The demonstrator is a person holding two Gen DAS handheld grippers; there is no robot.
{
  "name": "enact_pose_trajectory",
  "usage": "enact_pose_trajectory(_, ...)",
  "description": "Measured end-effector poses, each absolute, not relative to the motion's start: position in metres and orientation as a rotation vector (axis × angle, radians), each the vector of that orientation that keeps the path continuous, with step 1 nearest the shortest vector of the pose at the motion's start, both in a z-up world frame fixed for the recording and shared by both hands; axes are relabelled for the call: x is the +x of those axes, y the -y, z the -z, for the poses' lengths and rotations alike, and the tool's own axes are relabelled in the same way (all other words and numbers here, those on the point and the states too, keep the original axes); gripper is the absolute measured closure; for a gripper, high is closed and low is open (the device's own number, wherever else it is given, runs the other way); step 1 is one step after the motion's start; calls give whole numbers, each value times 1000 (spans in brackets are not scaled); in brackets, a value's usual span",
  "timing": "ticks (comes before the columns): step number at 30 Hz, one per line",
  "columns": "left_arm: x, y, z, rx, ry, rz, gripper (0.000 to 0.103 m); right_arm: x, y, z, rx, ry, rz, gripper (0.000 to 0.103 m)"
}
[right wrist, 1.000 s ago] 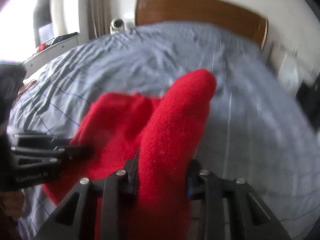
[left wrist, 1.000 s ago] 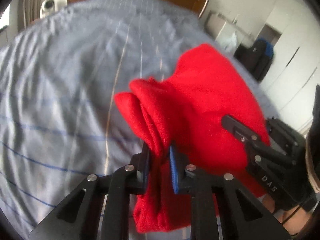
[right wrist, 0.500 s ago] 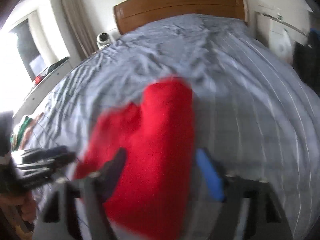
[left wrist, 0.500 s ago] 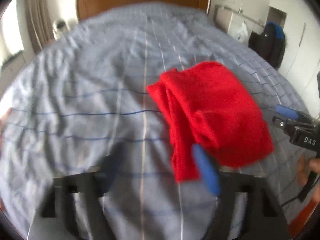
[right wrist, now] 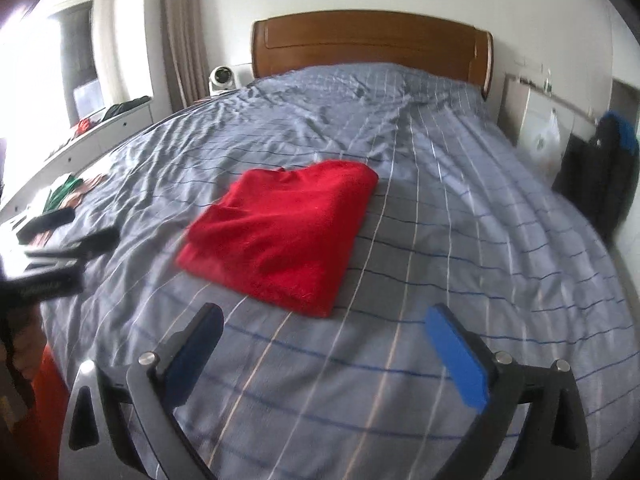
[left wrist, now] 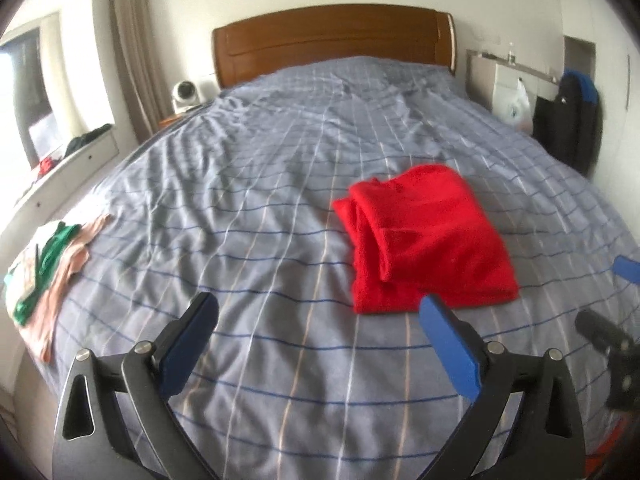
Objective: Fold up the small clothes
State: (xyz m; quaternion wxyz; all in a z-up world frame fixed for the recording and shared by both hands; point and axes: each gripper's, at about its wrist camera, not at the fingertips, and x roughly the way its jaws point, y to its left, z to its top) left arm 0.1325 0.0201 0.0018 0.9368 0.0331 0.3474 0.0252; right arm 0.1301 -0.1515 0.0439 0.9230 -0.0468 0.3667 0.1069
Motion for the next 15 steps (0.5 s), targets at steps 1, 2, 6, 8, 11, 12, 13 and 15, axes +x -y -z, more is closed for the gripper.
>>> enact_pose_trajectory(1,128,-19,-5,70,-699,-62,2,125,149,-47,-108,-747,-221,1)
enact_pose_trajectory(2,122,-17,-7,76,-690,-71,2,123,148,-49,-114,-745,-224,1)
enact_pose_trajectory(6,101,-9,-17,136,-634,-127,2,109,146,-60,-112,-730,-235,1)
enact_pose_trajectory(8,88,-5,-20,178,-603,-142,2,101,146,-63,-119,-730,-233,1)
enact_pose_trajectory(11,66,-2,-20,191,-614,-105,0,85,152,-57,-121,-757,-228,1)
enact_pose_trajectory(12,62,-2,-19,186,-622,-93,0,82,154,-53,-117,-772,-232,1)
enact_pose_trajectory(13,56,-1,-17,177,-633,-78,0,77,157,-46,-107,-805,-241,1)
enact_pose_trajectory(15,44,1,-11,158,-649,-60,0,68,163,-34,-91,-854,-242,1)
